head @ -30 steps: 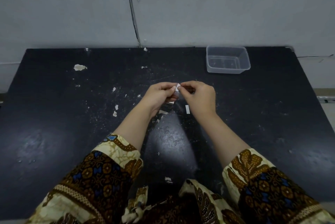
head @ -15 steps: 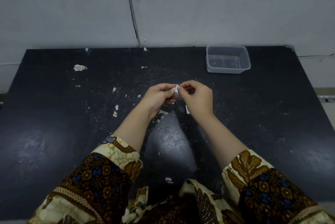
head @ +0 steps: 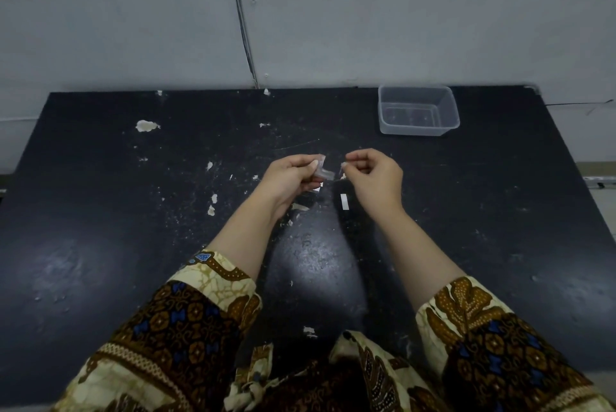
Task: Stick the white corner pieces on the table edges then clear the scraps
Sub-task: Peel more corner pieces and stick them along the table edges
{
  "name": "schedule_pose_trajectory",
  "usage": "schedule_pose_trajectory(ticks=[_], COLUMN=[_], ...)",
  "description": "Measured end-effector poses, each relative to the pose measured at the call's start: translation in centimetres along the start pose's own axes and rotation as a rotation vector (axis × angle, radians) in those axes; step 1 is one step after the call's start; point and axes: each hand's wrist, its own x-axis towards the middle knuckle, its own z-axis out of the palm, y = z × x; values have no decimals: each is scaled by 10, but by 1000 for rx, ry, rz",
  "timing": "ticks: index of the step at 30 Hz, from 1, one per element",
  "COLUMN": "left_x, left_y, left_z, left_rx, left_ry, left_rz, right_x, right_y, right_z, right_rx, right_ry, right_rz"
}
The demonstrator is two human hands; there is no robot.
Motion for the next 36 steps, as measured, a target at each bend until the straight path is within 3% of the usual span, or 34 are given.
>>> schedule_pose_trajectory(ticks=[9,17,29,36], left_x=[3,-9,-30,-33], left_y=[-2,-6,-12,-21], left_z=[12,29,40,27], left_rx=[-89,-144,186,340], left_ry=[66,141,173,329], left_rz=[-9,-2,94,135], right_x=[-7,-3,1,-6], right_y=[-1,-1,-8,-10], right_z=[-6,-20,-30,-13], right_rx=[135,130,-68,-216], right_ry=[-204,-218,-121,-128], right_rz=[-57,-79,-101,-108])
